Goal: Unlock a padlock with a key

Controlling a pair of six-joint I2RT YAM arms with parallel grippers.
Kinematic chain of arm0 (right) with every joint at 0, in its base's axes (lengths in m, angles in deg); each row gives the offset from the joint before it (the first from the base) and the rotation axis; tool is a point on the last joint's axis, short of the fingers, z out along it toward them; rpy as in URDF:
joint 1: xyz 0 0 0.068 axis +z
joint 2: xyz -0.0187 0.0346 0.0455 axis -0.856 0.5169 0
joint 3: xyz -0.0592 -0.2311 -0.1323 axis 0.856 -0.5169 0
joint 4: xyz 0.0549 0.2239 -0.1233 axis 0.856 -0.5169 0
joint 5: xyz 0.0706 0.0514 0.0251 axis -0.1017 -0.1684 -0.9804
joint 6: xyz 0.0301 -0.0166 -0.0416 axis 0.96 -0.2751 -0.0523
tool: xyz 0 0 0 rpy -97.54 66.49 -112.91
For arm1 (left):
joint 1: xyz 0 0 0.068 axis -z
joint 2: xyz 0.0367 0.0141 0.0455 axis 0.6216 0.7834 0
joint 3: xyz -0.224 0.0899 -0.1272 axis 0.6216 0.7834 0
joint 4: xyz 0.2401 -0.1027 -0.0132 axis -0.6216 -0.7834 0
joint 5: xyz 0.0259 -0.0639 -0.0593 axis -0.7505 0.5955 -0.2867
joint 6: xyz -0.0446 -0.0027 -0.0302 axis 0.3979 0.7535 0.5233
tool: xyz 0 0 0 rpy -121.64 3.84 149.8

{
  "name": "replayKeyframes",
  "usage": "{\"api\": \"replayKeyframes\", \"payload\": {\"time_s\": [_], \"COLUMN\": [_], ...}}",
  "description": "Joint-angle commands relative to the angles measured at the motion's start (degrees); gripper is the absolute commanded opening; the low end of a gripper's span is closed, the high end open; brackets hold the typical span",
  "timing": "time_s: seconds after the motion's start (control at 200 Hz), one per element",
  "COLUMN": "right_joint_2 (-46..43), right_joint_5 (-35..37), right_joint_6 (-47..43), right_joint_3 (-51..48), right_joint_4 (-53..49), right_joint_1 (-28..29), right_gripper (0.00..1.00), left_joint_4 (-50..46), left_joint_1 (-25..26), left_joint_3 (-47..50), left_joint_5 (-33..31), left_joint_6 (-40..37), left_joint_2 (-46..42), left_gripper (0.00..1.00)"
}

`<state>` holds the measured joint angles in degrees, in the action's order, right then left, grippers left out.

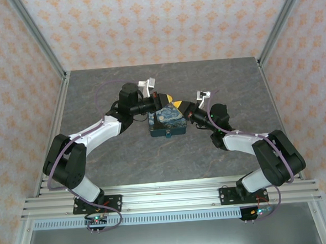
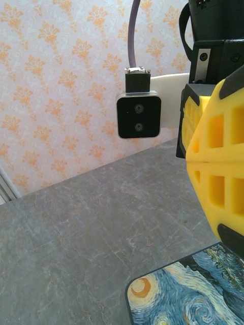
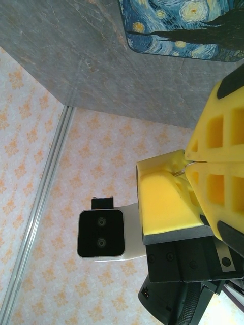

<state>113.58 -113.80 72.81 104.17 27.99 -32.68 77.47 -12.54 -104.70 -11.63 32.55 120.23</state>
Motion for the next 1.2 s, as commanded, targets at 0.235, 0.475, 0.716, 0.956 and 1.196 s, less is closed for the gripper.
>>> {"api": "replayKeyframes", "payload": {"time_s": [0.235,0.475,0.716,0.956,1.196], "right_joint_2": [-4.43,-8.60,-10.06,-10.03,-5.41], "right_joint_5": [0.69,2.05,3.45,2.29,2.84], "right_joint_6": [-2.53,-5.32,-5.41,-5.74,-5.45], "right_joint_3": [-2.67,-4.56,-5.75,-5.33,-6.66], "right_joint_4": [-3.76,-15.19,-23.24,-27.72,-20.09], "right_joint_1": [-0.97,-1.59,-2.99,-4.24,-4.46], "right_gripper": [0.00,0.00,0.00,0.00,0.00], "left_joint_4": [-7.73,-21.90,-24.27,-6.37,0.24], "left_joint_1": [-0.71,3.47,12.72,13.57,13.57], "left_joint_3": [4.31,11.36,17.65,28.85,29.39], "left_joint_5": [-9.30,-19.13,-29.21,-29.22,-28.13], "left_joint_6": [-1.23,-6.98,-4.98,-4.03,-9.07], "left_joint_2": [-9.63,-17.59,-16.65,-14.78,-9.01], "left_gripper": [0.66,0.86,0.87,0.82,0.82]}}
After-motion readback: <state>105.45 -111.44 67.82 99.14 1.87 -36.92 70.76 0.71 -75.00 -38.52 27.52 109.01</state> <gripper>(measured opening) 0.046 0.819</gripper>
